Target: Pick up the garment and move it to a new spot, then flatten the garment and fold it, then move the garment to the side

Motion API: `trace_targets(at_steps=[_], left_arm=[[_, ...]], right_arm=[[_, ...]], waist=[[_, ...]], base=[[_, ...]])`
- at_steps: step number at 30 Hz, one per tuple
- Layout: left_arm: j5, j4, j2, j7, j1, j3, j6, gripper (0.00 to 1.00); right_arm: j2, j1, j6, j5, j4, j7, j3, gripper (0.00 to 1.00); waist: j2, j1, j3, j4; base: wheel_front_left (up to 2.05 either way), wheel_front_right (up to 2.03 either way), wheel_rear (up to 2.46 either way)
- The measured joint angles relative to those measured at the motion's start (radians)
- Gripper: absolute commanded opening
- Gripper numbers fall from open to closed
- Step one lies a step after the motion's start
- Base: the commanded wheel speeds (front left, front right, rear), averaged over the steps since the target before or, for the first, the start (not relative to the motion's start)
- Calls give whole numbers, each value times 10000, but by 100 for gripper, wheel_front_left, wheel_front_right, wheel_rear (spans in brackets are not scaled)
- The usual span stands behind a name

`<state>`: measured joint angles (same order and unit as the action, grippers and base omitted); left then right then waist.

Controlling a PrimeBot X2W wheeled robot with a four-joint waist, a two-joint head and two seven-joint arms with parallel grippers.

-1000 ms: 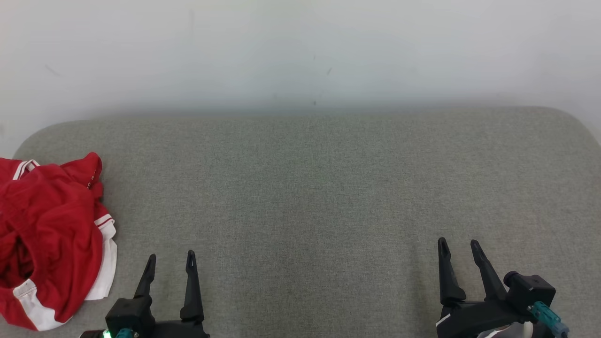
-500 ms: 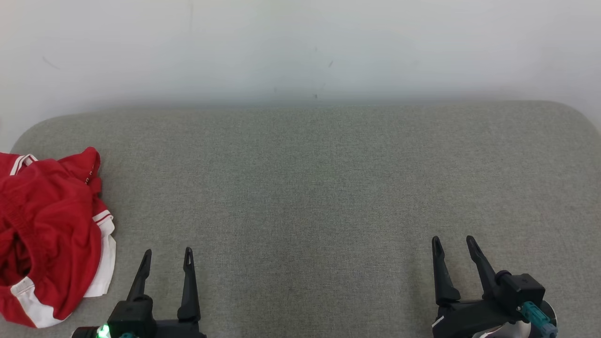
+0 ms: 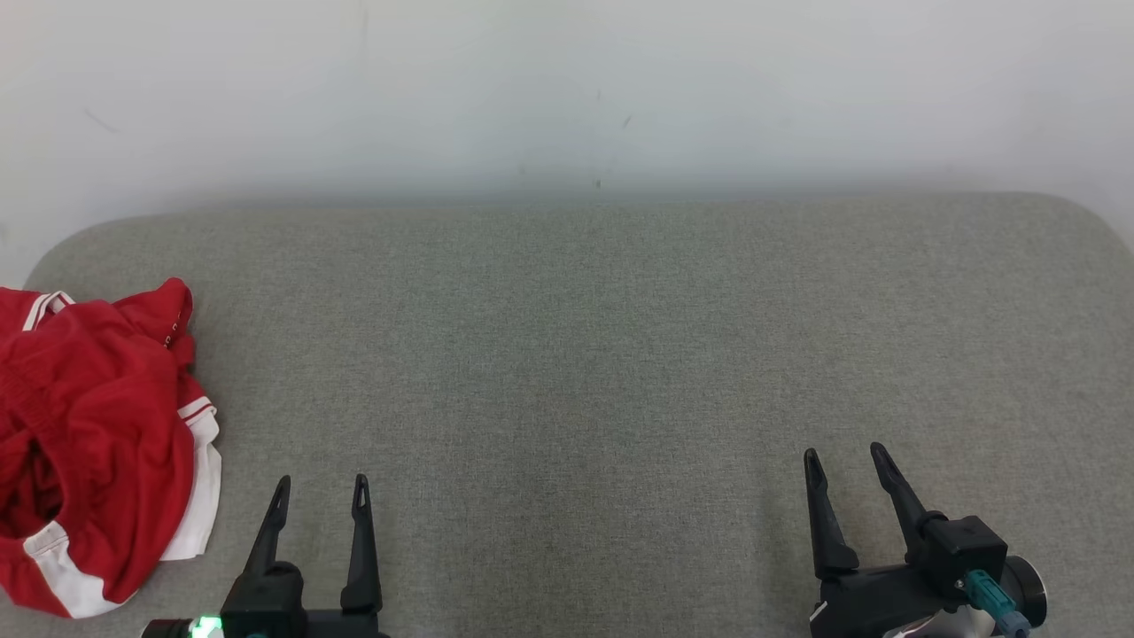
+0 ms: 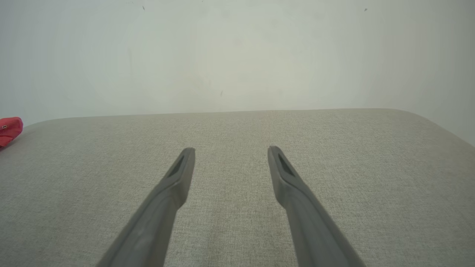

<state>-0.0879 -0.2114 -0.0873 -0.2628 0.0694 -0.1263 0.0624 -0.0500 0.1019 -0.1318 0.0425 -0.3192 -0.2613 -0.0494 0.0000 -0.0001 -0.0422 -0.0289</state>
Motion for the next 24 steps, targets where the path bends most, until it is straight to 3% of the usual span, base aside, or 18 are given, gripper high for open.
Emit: trace_targets(at_steps=[12, 24], left_arm=[[-297, -449, 213, 2, 108, 384, -355, 100], [-263, -596, 313, 2, 142, 481, -414, 100]], right_arm=[[-2, 1, 0, -6, -107, -4, 21, 100], [-2, -35, 0, -8, -44, -6, -73, 100]], waist=[[0, 1, 43, -28], [0, 1, 9, -207]], base=[[0, 0, 0], [0, 0, 0]])
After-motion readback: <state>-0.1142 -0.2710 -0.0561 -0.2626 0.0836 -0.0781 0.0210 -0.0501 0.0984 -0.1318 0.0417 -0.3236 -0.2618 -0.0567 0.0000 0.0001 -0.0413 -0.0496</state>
